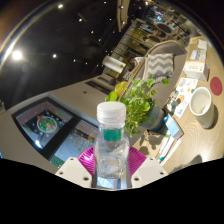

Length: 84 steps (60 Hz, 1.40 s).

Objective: Pour water

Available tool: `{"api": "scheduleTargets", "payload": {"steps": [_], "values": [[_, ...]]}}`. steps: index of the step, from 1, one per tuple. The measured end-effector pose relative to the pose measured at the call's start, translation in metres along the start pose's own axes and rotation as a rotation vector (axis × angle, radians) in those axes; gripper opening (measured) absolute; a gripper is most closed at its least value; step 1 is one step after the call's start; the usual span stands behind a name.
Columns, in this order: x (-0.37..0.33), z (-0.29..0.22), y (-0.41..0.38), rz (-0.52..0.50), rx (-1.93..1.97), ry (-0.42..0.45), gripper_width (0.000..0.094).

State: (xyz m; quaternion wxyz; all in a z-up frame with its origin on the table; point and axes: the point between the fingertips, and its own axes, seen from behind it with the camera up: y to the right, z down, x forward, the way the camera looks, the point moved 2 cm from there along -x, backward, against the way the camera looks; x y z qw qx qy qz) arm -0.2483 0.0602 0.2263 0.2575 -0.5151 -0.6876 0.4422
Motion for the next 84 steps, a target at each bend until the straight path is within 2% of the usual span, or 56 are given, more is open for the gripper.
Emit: {"api": "scheduleTargets", "payload": {"steps": [11, 21, 28, 37, 44, 52, 63, 71, 76, 84], "values": [[-0.004, -0.069, 0.031, -0.125, 0.525, 0.059, 0.0385], [0.002, -0.105, 0.082, -0.219, 0.925, 0.133, 0.0388], [0.004, -0.111, 0.111, -0.215, 1.089, 0.149, 0.0388], [0.005, -0.103, 0.117, -0.189, 1.107, 0.092, 0.0387], [0.002, -0.101, 0.113, -0.118, 0.947, 0.027, 0.0388], [-0.015, -0.12, 0.102, -0.01, 0.462, -0.029, 0.0388], [-0.055, -0.196, 0.117, 0.183, -0.259, 0.043, 0.0394], [-0.072, -0.239, 0.16, 0.337, -0.671, 0.075, 0.0393], [-0.078, -0.25, 0.192, 0.428, -0.837, 0.048, 0.0395], [-0.085, -0.248, 0.25, 0.483, -0.908, -0.006, 0.0394]]}}
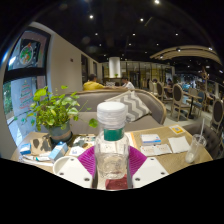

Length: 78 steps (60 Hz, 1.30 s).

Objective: Pour water

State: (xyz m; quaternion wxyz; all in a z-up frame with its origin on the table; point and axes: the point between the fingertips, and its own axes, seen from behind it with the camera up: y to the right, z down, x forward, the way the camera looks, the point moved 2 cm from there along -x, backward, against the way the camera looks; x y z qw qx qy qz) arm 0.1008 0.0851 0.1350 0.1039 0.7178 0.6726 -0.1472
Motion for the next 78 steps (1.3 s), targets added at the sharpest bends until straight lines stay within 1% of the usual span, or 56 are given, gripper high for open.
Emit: {"api": "scheduleTargets", "payload": {"steps": [8, 20, 21, 25, 33, 36, 39, 41, 44, 45, 47, 52, 61, 68, 78], "values": [[0.015, 0.043, 0.011, 0.004, -0.023, -0.052, 0.0394], [0.027, 0.089, 0.021, 0.0, -0.015, -0.113, 0.0405], [0.025, 0.087, 0.021, -0.003, -0.027, -0.088, 0.0402], [0.024, 0.087, 0.019, -0.005, -0.067, -0.078, 0.0404], [0.025, 0.087, 0.021, -0.007, -0.033, -0.078, 0.0473], [0.024, 0.09, 0.022, 0.0, -0.032, -0.099, 0.052], [0.021, 0.095, 0.025, 0.023, -0.035, -0.132, 0.0593], [0.017, 0.095, 0.027, 0.037, -0.038, -0.146, 0.0679], [0.01, 0.094, 0.025, 0.039, -0.042, -0.161, 0.084], [0.007, 0.093, 0.025, 0.039, -0.044, -0.166, 0.0874], [0.0, 0.092, 0.024, 0.042, -0.042, -0.177, 0.0835], [-0.025, 0.084, 0.024, 0.057, -0.034, -0.203, 0.0866], [-0.093, 0.066, 0.008, 0.07, -0.011, -0.258, 0.0855], [-0.163, 0.056, -0.01, 0.096, 0.003, -0.324, 0.0857], [-0.254, 0.042, -0.044, 0.096, 0.025, -0.333, 0.0854]]}}
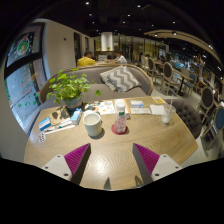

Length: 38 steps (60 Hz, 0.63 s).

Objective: Pour water

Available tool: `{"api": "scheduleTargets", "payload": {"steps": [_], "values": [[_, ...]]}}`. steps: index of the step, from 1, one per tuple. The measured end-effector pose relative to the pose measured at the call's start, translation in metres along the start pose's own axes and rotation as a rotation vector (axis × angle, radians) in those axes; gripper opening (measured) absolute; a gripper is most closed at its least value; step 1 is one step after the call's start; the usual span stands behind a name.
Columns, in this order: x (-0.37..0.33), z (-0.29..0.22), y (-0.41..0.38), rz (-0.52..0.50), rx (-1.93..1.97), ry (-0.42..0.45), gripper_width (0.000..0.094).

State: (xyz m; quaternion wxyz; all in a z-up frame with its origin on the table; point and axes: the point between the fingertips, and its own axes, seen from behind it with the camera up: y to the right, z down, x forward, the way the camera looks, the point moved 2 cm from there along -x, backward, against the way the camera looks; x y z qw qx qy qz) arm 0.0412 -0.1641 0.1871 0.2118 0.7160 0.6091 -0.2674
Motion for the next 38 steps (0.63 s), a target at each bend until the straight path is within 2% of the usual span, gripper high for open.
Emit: {"api": "scheduleTargets", "payload": {"steps": [14, 38], "values": [[-0.065, 0.021, -0.013, 0.002, 0.015, 0.0, 0.0857], [-0.091, 0.006, -0.006, 0.03, -0.015, 0.036, 0.0858]]}}
